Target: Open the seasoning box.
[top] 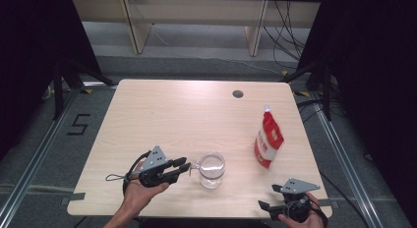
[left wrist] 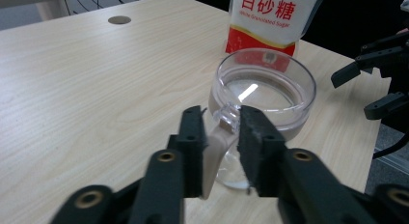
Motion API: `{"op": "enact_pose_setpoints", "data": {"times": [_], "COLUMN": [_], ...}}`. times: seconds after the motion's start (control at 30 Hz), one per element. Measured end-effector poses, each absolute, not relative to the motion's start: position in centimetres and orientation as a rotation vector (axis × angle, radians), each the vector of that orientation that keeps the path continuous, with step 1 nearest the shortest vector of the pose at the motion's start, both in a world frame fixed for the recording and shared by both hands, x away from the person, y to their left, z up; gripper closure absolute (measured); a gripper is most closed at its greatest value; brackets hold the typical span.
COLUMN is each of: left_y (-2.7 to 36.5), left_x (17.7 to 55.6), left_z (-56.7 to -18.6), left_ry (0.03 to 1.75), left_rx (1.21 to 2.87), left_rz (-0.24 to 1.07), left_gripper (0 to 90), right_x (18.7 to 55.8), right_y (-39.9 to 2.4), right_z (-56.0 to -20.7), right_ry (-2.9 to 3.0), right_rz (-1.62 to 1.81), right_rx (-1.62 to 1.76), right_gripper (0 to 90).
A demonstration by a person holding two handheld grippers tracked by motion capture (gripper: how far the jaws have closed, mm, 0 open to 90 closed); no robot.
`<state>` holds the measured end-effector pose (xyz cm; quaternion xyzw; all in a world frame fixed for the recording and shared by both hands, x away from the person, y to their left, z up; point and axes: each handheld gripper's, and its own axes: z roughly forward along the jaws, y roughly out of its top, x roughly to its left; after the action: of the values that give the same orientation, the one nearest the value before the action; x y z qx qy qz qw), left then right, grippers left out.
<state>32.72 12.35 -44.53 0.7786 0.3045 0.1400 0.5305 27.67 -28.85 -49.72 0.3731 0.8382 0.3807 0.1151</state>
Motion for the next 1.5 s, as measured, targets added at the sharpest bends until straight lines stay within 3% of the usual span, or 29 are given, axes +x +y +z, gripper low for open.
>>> {"op": "enact_pose_setpoints", "data": {"times": [0.2, 0.37, 1.17, 1.5], "left_y": [11.5, 10.9, 10.5, 10.5], "left_x": [33.1, 33.5, 33.5, 33.5], "left_z": [-44.2, -44.2, -44.8, -44.8], "left_ry": [0.734, 0.711, 0.714, 0.708], "left_rx": [1.847, 1.866, 1.870, 1.866], "left_rz": [0.350, 0.360, 0.351, 0.358], "left_gripper": [85.5, 88.3, 87.3, 87.3], "right_x": [27.4, 27.7, 27.8, 28.3], "right_y": [-28.7, -28.8, -28.1, -27.0], "right_z": [-49.6, -49.6, -49.2, -48.8], "right_ry": [2.455, 2.455, 2.428, 2.429], "right_rz": [1.122, 1.115, 1.134, 1.180], "right_rx": [1.141, 1.080, 1.026, 0.952], "right_gripper": [23.7, 24.1, 26.7, 37.2]}}
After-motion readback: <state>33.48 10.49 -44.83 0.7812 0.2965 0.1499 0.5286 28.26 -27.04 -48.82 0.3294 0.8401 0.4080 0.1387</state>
